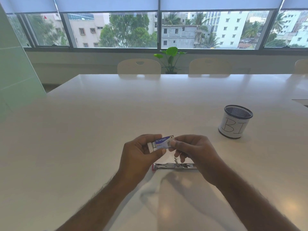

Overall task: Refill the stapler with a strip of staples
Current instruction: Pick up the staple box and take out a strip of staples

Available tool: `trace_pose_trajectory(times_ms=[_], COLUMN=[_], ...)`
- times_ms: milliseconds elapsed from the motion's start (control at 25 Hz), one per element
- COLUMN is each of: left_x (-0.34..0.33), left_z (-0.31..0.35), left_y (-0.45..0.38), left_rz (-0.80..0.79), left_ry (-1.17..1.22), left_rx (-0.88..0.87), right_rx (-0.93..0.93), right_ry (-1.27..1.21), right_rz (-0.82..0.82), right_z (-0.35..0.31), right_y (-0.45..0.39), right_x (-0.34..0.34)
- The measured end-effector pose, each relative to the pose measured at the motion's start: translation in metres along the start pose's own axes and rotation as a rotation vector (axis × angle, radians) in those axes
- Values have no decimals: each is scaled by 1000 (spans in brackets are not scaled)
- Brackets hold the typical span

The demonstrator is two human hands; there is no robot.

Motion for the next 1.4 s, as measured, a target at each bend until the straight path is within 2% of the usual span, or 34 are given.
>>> trace_pose_trajectory(times_ms=[400, 480, 560, 680, 800, 920, 1240, 1400], left_x=[6, 7, 8, 10, 11, 13, 20, 17], left_z=[-5, -6, -5, 6, 14, 14, 2, 4], left_y=[-3, -3, -3, -1, 0, -1, -11, -10], left_rz=[-37, -45, -29, -19, -44, -61, -56, -106], left_ry=[330, 326, 153, -262, -510, -619, -490, -646], left_rx=[162, 179, 129, -138, -342, -336, -78, -221], right_rx=[5, -2, -7, -11, -10, -14, 22, 33], right_ry=[-118, -117, -116, -124, -125, -111, -45, -19], right_rz=[23, 25, 26, 31, 31, 34, 65, 80], right_z=[5, 5, 5, 5, 5, 5, 6, 6], right_y=[0, 1, 1, 1, 2, 3, 2, 2], right_x=[8, 9, 9, 9, 8, 7, 5, 3])
Point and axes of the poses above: each hand's wrist, its own y-axis away from the middle knuckle, its own x-axis out of the back of the hand, z = x × y, the point moved 4 cm from there along -y, towards the middle knuckle, and after that the axes turned 5 degrees about -x, right-handed, at the moved point
